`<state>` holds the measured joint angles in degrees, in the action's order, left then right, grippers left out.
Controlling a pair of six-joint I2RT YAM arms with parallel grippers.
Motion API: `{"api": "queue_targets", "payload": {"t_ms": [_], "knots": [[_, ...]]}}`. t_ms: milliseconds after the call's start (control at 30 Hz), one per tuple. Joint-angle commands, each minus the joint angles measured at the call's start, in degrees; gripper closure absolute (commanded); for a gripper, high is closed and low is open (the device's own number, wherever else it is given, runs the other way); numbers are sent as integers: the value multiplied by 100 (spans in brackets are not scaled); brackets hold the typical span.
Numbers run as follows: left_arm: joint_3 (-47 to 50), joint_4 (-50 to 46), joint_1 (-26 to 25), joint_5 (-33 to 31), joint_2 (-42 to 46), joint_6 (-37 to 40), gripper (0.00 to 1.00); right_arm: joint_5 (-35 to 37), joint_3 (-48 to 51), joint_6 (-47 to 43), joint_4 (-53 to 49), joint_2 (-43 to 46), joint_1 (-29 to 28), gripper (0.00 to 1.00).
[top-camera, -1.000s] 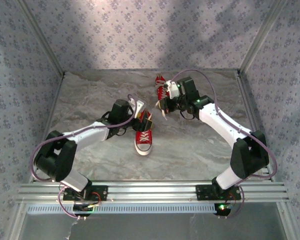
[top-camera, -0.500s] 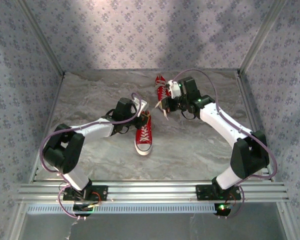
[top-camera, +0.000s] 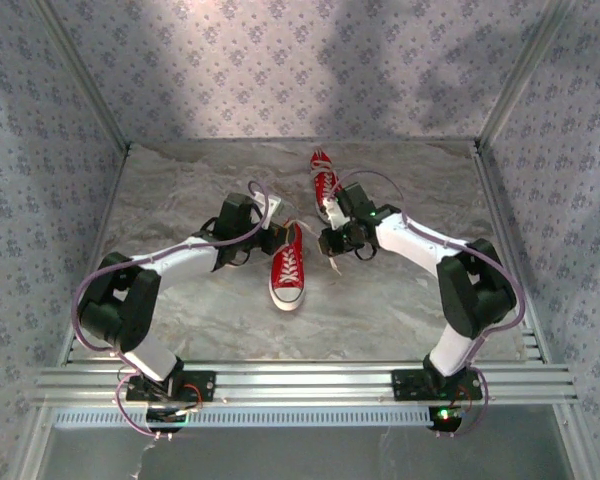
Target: Tie the shoes
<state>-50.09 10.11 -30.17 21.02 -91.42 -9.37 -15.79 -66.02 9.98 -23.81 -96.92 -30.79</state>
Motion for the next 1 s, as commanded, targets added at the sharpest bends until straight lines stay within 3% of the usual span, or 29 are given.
{"api": "queue_targets", "payload": {"t_ms": [0,67,267,367,533,700,833,967], "knots": [[34,74,62,257,109,-186,100,318,103,-150,97,440,-1,63],[35,59,91,304,98,-252,100,567,308,-170,277,729,1,55],[-45,-75,243,514,37,-484,100,1328,1122,-252,1137,1575,-306,49],[-249,-437,292,573,-39,-531,100,1918,1465,-355,1581,1863,-887,46],[-944,-1529,362,694,-361,-549,100,2837,2116,-729,2799,2033,-2364,42],[-1588,-2446,398,874,-727,-499,100,2989,1854,-1428,3372,1188,-3535,39],[-2001,-2978,424,957,-972,-391,100,3036,838,-1786,3110,-18,-3857,41],[-2252,-3264,464,1001,-1124,-282,100,2921,-267,-1912,2866,-1087,-3814,44]]}}
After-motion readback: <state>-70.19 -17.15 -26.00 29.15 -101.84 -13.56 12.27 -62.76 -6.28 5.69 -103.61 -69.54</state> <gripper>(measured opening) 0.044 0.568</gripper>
